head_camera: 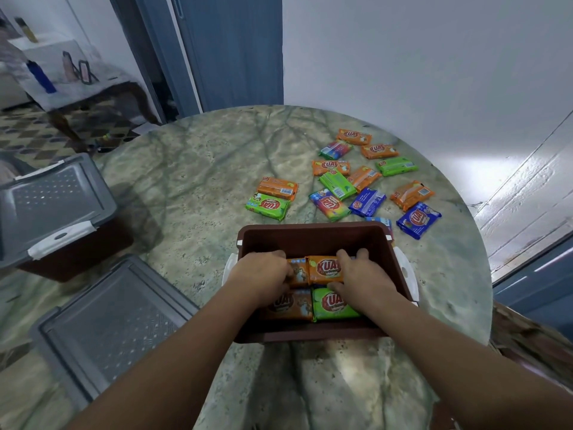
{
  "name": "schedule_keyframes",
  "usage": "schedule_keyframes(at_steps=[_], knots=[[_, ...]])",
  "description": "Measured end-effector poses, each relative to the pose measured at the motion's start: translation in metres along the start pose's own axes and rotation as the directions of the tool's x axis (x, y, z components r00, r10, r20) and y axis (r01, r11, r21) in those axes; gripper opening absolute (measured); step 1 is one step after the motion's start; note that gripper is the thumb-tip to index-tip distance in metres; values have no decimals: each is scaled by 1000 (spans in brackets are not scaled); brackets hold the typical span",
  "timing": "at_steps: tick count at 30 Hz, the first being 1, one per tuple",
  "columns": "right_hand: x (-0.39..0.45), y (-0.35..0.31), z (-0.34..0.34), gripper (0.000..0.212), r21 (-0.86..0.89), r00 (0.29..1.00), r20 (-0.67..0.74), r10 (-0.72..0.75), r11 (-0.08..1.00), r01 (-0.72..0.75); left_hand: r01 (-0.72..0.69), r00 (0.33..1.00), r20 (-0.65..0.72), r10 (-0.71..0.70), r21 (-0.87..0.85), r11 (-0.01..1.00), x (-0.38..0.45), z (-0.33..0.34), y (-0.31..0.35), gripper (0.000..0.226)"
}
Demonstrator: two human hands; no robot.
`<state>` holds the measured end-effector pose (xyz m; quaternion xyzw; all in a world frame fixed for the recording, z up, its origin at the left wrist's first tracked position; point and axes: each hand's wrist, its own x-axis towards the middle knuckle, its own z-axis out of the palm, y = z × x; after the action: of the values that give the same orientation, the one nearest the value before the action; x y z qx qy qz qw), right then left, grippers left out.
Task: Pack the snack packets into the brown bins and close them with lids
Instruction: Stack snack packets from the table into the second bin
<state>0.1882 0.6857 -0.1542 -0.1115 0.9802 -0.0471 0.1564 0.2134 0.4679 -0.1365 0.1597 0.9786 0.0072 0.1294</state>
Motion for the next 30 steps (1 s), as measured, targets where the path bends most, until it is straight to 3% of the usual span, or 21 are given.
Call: schedule_keyframes(at_steps=[5,9,12,15,17,19,22,26,30], knots=[[2,0,-1,69,28,998,-31,-47,998,47,-13,1000,-19,13,-5,1000,-1,0,0,27],[5,2,-16,57,-82,933,-275,-233,972,218,17,971,-225,-73,-243,970,-3,0,-1,18],[15,6,-32,53,-177,831,-456,-318,948,265,-50,872,-484,-72,-234,971,-9,5,-3,16],[28,12,-40,61,-191,835,-443,-327,944,268,49,734,-650,-198,-240,969,-16,4,-1,23],[36,15,-41,61,-214,885,-324,-334,937,275,219,732,-586,-348,-282,934,-12,3,-2,46],[40,15,-41,52,-189,909,-273,-315,944,271,332,784,-444,-434,-291,897,-5,1,-3,55],[41,12,-42,41,-174,915,-281,-289,953,248,307,831,-354,-429,-352,884,6,0,-11,42],[43,10,-44,36,-130,932,-267,-245,967,217,259,842,-349,-411,-406,876,15,-3,-22,47],[44,10,-43,35,-136,942,-239,-234,969,207,270,847,-333,-414,-402,875,18,-5,-22,33]])
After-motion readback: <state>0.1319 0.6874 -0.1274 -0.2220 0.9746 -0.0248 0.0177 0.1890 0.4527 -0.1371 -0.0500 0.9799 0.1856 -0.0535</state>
